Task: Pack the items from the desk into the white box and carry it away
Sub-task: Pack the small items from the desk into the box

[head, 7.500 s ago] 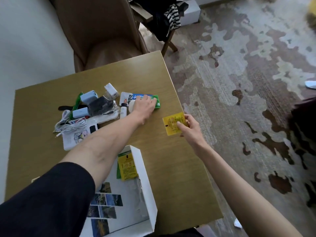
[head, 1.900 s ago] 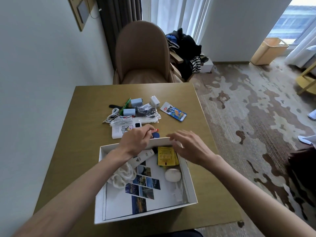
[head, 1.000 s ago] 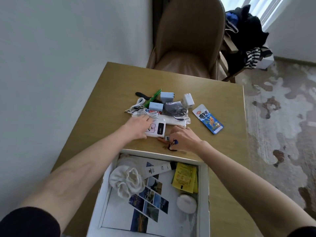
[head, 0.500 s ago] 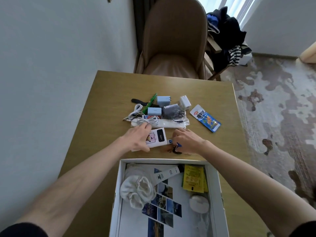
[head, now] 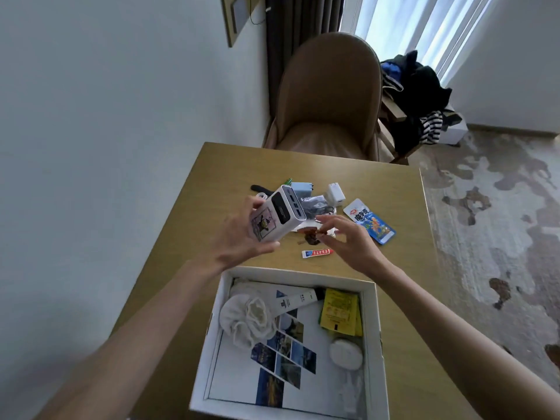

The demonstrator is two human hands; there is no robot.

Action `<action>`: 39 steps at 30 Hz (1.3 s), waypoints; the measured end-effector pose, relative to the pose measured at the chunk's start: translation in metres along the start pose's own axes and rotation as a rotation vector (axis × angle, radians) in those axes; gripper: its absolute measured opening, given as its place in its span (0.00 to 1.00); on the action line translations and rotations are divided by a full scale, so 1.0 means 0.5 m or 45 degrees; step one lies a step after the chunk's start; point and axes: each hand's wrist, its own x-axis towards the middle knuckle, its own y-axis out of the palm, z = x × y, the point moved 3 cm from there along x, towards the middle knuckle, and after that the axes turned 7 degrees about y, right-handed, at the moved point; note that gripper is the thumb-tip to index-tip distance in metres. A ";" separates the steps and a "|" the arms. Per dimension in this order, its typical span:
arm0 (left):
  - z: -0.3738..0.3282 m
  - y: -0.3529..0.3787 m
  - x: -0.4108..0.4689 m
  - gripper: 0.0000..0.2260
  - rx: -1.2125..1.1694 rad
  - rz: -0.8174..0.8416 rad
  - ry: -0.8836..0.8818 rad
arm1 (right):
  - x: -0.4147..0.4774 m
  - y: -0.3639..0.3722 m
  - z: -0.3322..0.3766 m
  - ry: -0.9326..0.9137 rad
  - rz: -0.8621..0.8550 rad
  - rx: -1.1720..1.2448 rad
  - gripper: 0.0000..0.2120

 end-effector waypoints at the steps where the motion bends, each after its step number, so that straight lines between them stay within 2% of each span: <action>1: -0.018 -0.004 -0.016 0.33 -0.017 -0.071 0.015 | -0.013 -0.009 0.018 0.054 -0.043 0.198 0.03; 3: -0.050 -0.012 -0.050 0.32 -0.062 -0.150 0.026 | -0.046 -0.020 0.056 0.078 -0.104 0.561 0.05; 5: -0.078 -0.021 -0.086 0.32 -0.089 -0.168 0.034 | -0.083 -0.026 0.085 0.062 -0.145 0.800 0.06; 7: -0.104 -0.029 -0.122 0.32 -0.109 -0.126 0.032 | -0.117 -0.023 0.105 0.084 -0.124 0.882 0.04; 10: -0.134 -0.032 -0.179 0.32 -0.114 0.045 0.009 | -0.164 -0.003 0.112 0.147 -0.038 0.855 0.03; 16: -0.122 0.019 -0.269 0.30 0.150 0.573 0.084 | -0.247 0.044 0.092 0.326 0.073 0.708 0.02; 22: -0.074 0.119 -0.312 0.34 0.574 0.952 0.256 | -0.285 0.085 0.072 0.459 0.030 0.467 0.01; 26: -0.040 0.159 -0.326 0.38 0.738 1.049 0.280 | -0.294 0.112 0.056 0.481 -0.009 0.282 0.02; 29: -0.024 0.167 -0.336 0.41 0.777 1.080 0.280 | -0.293 0.140 0.049 0.454 0.061 0.158 0.03; 34: -0.021 0.165 -0.344 0.31 0.793 1.072 0.321 | -0.273 0.178 0.043 0.412 0.132 -0.039 0.02; 36: -0.022 0.152 -0.340 0.30 0.838 1.048 0.303 | -0.263 0.187 0.039 0.387 0.183 -0.165 0.02; 39: -0.025 0.131 -0.330 0.26 0.764 0.912 0.243 | -0.254 0.190 0.031 0.374 0.203 -0.340 0.04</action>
